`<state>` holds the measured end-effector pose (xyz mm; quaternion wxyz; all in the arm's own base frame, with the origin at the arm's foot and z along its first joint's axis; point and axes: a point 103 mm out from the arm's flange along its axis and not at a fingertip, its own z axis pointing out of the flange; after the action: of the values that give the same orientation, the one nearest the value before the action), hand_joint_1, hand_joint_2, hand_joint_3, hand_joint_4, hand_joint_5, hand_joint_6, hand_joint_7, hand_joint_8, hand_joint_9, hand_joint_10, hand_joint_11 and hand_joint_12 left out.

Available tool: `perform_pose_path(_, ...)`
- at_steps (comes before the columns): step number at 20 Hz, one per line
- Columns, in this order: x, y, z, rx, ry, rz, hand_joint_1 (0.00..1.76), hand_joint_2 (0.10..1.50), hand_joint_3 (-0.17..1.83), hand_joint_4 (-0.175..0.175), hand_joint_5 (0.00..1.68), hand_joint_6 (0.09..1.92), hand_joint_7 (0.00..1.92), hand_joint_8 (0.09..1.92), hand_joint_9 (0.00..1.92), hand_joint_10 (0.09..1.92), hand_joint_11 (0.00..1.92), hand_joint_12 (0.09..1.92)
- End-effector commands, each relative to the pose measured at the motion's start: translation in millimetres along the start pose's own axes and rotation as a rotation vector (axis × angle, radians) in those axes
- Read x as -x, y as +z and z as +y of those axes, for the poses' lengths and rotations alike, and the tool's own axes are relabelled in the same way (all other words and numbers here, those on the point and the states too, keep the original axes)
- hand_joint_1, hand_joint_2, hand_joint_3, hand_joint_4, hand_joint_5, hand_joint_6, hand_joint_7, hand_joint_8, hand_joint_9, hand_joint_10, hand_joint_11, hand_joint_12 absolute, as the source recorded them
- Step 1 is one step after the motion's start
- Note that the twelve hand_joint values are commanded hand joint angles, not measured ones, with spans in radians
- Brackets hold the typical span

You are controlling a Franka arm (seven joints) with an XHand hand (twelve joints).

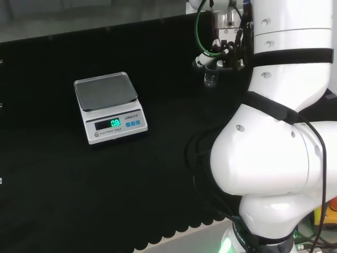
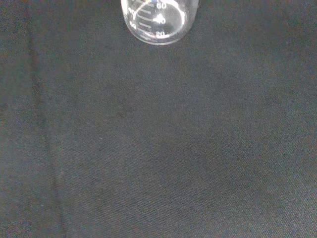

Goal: Pick up the beaker.

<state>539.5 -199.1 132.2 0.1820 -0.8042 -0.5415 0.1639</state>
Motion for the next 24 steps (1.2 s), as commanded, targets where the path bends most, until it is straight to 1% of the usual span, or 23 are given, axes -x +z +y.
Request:
perform_pose_path(1, -0.7, 6.6, 8.5, -0.009, 0.007, -0.035, 0.32, 0.83, 0.07, -0.133, 0.41, 0.09, 0.24, 0.75, 0.34, 0.83, 0.48, 1.42)
perform_pose_path(6, -5.2, 9.5, 17.3, -0.016, 0.006, -0.05, 0.38, 0.86, 0.08, -0.127, 0.42, 0.09, 0.24, 0.75, 0.33, 0.83, 0.48, 1.42)
perform_pose_path(12, -8.9, 14.3, 25.5, -0.033, 0.017, -0.069, 0.46, 0.88, 0.09, -0.116, 0.43, 0.09, 0.26, 0.75, 0.35, 0.83, 0.49, 1.42)
perform_pose_path(17, -9.3, 19.8, 30.0, -0.049, 0.035, -0.084, 0.53, 0.88, 0.1, -0.1, 0.45, 0.09, 0.31, 0.72, 0.42, 0.79, 0.6, 1.34)
perform_pose_path(20, -9.1, 20.4, 30.6, -0.049, 0.037, -0.085, 0.57, 0.89, 0.11, -0.095, 0.46, 0.09, 0.33, 0.71, 0.46, 0.77, 0.63, 1.32)
perform_pose_path(24, -12.0, 17.4, 28.9, -0.036, 0.038, -0.09, 0.64, 0.9, 0.15, -0.082, 0.53, 0.09, 0.42, 0.68, 0.61, 0.68, 0.69, 1.27)
